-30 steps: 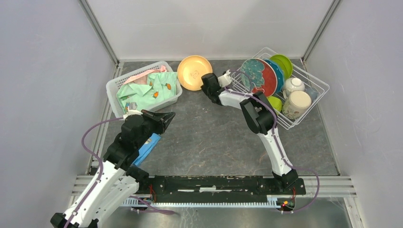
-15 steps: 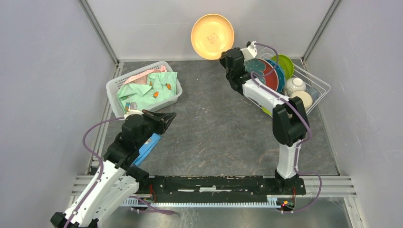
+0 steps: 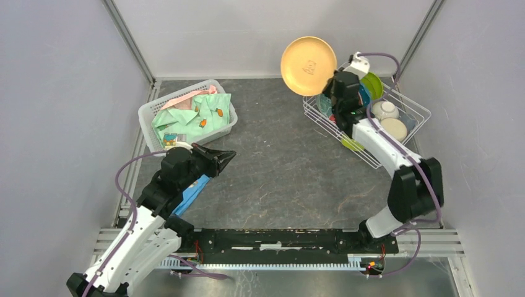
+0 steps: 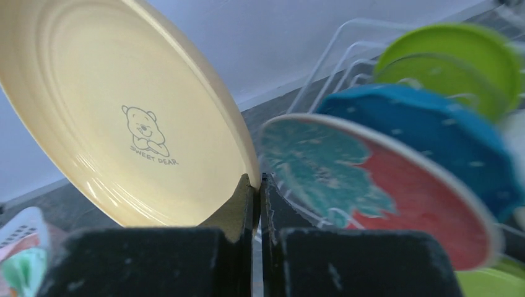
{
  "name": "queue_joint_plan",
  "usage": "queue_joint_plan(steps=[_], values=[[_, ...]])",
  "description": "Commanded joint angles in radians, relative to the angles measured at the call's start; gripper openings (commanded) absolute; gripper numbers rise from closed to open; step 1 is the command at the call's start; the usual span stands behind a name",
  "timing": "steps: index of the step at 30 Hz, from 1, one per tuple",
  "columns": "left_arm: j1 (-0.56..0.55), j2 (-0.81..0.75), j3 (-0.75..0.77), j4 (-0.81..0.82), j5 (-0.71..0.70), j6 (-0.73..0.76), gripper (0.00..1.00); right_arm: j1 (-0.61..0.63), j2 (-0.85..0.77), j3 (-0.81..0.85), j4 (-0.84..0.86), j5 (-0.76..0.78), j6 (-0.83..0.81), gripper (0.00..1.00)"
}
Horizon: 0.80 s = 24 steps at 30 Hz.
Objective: Load the mixed dishes into the dish rack
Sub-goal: Pick up the plate from the corner of the board.
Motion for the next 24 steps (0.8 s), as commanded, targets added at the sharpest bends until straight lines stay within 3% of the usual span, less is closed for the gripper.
queue_joint_plan(steps=[1,10,17,24], values=[[-0.006,0.019,0.017,0.067,0.197,-0.021,0.02,-0.055,-0.171,-0.069,0.032,-0.026,-0.246,0.00],[-0.006,0.039,0.000,0.119,0.367,-0.021,0.02,-0.114,-0.222,-0.026,-0.065,-0.032,-0.591,0.00],[-0.006,0.092,0.009,0.083,0.309,-0.021,0.02,-0.115,-0.212,-0.033,-0.064,0.061,-0.778,0.00],[-0.006,0.086,-0.011,0.071,0.284,-0.021,0.02,-0.114,-0.195,-0.008,-0.030,0.105,-0.855,0.00]])
